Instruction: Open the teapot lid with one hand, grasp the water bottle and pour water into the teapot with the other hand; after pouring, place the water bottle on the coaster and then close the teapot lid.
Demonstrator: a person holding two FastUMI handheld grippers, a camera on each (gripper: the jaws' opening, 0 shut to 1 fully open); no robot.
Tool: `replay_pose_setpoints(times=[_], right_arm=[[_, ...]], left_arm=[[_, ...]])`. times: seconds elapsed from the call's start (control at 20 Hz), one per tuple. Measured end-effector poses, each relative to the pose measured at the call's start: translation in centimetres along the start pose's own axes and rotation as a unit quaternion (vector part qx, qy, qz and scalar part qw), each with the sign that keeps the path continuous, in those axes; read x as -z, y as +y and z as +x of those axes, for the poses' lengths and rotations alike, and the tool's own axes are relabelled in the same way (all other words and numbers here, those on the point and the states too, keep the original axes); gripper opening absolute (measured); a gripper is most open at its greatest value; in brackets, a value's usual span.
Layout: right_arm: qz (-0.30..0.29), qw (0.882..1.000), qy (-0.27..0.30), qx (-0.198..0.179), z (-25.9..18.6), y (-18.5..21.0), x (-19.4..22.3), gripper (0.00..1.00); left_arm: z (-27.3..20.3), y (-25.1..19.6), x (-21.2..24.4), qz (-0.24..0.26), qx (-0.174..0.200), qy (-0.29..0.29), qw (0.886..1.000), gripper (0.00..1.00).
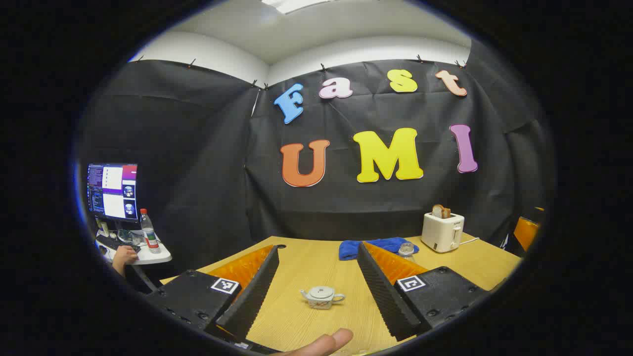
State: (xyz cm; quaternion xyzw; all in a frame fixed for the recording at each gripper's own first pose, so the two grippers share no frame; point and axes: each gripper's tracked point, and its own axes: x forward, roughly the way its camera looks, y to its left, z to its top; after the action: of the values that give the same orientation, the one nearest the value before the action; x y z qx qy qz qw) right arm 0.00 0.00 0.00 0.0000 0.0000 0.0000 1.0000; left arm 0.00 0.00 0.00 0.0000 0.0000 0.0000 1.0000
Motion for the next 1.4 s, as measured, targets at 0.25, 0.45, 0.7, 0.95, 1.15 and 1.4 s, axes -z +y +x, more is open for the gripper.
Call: replay_pose_setpoints(times=[0.25,0.45,0.7,0.95,1.15,1.4], right_arm=[[-0.020,1.000,-0.005,0.022,1.1,-0.1,-0.9,0.95],[-0.031,0.999,0.001,0.014,3.6,1.8,-0.9,0.97],[-0.042,0.999,0.001,0.013,6.9,5.0,-1.1,0.97],[-0.039,0.999,0.011,0.002,7.6,6.8,-0.7,0.95],[-0.037,0.999,0.023,-0.014,6.3,7.8,0.1,0.97],[-0.009,0.999,0.027,-0.031,4.9,8.1,0.9,0.95]], left_arm=[[0.5,1.7,-0.6,0.007,0.000,-0.004,1.000,1.00],[3.0,2.4,0.7,-0.003,0.016,0.007,1.000,1.00],[6.6,4.2,1.8,0.007,0.021,0.014,1.000,1.00],[7.8,5.0,3.4,0.024,0.029,0.029,0.999,1.00],[7.4,5.5,4.5,0.030,0.036,0.041,0.998,1.00],[7.9,4.4,6.7,-0.011,0.063,0.060,0.996,1.00]])
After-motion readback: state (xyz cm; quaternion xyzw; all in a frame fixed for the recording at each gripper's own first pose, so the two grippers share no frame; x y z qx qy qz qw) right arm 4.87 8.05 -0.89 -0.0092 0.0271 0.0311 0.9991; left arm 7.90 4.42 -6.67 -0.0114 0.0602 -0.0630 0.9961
